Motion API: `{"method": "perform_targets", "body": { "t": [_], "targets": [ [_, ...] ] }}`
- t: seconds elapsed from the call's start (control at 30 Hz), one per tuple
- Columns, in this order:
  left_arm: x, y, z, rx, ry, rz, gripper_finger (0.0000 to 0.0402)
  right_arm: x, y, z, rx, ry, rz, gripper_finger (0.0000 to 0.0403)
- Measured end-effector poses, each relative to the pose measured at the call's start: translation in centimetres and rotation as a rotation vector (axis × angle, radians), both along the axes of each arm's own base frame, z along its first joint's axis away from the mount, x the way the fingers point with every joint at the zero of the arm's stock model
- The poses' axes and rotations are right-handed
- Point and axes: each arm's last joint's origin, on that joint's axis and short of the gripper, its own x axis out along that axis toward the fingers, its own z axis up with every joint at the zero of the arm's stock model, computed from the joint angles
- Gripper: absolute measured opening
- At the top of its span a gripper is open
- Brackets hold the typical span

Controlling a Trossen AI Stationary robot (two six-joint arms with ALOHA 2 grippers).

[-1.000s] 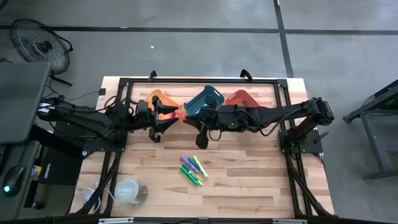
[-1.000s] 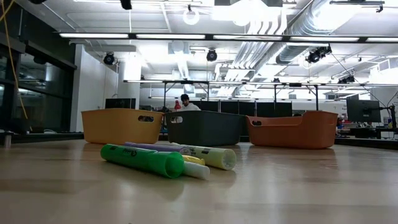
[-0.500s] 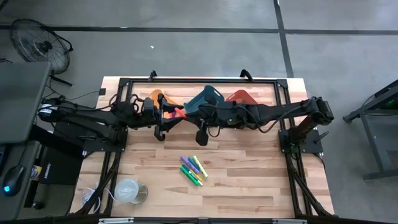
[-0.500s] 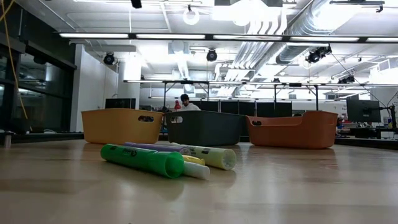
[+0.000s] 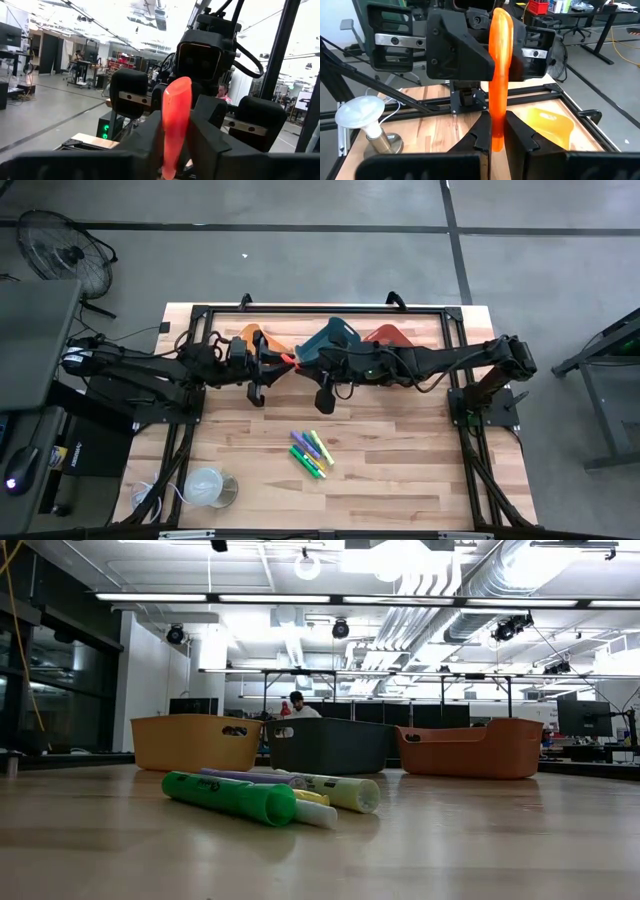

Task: Pick & Place Markers
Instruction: Put the orange pen into the yellow bin

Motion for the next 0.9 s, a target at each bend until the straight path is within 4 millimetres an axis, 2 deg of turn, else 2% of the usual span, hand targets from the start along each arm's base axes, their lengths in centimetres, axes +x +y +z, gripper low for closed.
{"method": "perform_targets", "body": {
  "t": [0.1, 0.9],
  "targets": [
    [0.00, 0.00, 0.00, -0.001, 0.000, 0.000, 0.0042, 0.00, 0.00, 0.00, 0.000, 0.000, -0.001, 0.0019],
    [0.02, -0.07, -0.05, -0.012, 0.004, -0.032, 0.0041, -0.01, 0.03, -0.01, 0.012, 0.000, -0.002, 0.0018]
  ]
}}
